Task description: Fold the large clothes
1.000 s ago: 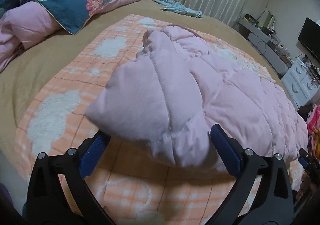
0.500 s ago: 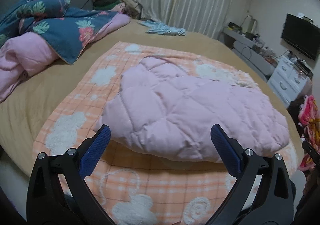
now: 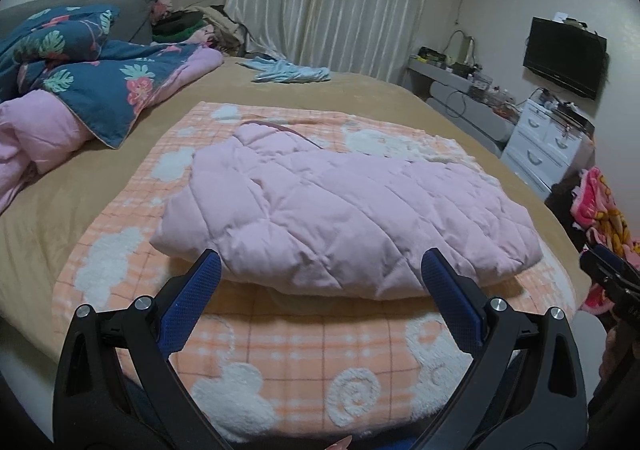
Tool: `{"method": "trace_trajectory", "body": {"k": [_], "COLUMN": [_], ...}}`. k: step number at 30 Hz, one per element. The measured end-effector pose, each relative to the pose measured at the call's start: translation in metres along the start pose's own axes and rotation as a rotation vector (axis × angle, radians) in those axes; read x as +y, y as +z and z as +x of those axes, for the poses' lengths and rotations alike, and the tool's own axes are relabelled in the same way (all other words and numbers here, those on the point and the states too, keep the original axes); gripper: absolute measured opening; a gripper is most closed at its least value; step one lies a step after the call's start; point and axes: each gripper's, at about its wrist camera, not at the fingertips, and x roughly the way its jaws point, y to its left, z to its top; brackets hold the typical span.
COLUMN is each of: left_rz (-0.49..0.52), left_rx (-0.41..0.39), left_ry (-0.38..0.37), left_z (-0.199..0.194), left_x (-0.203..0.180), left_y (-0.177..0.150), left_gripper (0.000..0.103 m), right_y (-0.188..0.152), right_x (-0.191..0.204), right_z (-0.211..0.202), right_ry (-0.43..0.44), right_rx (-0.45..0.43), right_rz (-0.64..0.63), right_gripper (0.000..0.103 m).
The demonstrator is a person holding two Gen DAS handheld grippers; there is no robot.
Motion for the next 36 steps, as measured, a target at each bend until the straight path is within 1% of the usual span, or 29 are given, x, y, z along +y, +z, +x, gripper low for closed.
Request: {"method": "trace_trajectory", "body": {"k": [4,6,9,12,17,24,36], "left_rz": [0.03,0.036,0.044,0.051,0.064,0.072,0.063], "left_rx": [0.019,0.032,0.043,0.046,0.051,0.049,0.05], "left_ry": [-0.016,-0.023,-0.031,-0.031,-0.036,-0.032,-0.026], "left_z": [0.0,0.002,0.004,0.005,0.005,0.005,0.004], "left_x": [-0.009,-0.013,-0.015,-0.019,-0.023,-0.027,-0.027], "left_y": [-0.012,-0.017,-0.02,-0.022,-0.024,-0.025,-0.026], "left_gripper": [0.094,0.094,0.094,0.094,0.094,0.094,0.094], "right_y": [-0.009,-0.014,-0.019,-0.023,-0.027,-0.028,-0.028], "right_x": [0.013,0.02,0.026,0.031,0.034,0.031,0.029], "right_z": [0.0,0.002,0.005,0.009,0.014,0.014,0.015], "right_ry": [0.013,0.038,0.033,0.046,0.055,0.052,0.057], "right_rx": [0.005,0.026,0.039,0.056,0.073,0.072,0.077], "right_rz": [-0.022,-0.026,-0.051,-0.056,-0.05,-0.04,-0.041], "right_gripper": [0.099,0.099,0.099,0.099,0.099,0.099,0.099]}}
